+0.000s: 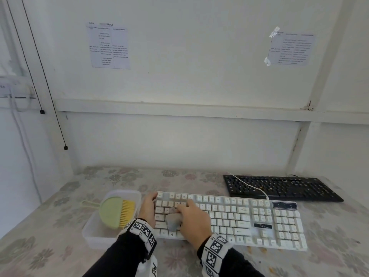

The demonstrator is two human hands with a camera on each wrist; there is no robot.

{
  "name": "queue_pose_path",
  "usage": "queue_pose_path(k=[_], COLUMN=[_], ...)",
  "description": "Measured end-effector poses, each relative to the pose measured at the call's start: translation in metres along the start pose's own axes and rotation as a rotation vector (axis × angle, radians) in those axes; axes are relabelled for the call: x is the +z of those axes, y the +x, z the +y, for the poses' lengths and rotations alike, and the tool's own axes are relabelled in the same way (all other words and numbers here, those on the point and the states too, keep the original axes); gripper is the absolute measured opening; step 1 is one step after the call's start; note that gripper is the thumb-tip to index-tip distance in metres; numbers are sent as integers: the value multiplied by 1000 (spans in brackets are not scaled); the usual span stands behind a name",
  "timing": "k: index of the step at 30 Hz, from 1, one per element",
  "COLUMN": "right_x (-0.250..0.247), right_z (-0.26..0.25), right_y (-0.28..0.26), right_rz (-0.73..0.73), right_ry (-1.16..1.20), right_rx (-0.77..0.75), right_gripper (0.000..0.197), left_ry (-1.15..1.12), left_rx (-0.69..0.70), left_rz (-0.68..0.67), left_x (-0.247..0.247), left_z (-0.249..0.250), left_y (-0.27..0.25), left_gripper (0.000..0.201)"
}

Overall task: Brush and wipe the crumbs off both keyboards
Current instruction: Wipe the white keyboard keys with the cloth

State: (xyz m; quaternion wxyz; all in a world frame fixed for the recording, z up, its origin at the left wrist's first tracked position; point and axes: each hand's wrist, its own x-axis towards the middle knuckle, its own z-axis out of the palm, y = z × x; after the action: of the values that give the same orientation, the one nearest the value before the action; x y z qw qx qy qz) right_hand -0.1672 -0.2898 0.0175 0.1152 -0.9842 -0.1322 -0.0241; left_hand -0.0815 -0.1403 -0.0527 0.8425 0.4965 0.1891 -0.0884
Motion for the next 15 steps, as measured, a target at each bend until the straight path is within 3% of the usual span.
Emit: queue_pose_path(k=[3, 7, 15], right_x=[-5, -13, -28], right_z=[14, 39, 88], right_y=[-5, -15, -34], right_rz=[4, 5, 20], right_ry=[4, 35, 63], right_rx=[57, 134, 282], right_gripper=[31, 32, 29], left_ry=[14, 5, 20], left_rx=[-15, -63, -59], left_rz=[58, 28, -10], left_x=[-1, 0, -14], left_z=[5, 7, 0], left_y=[-6, -9, 8], left_gripper=[41, 31, 35])
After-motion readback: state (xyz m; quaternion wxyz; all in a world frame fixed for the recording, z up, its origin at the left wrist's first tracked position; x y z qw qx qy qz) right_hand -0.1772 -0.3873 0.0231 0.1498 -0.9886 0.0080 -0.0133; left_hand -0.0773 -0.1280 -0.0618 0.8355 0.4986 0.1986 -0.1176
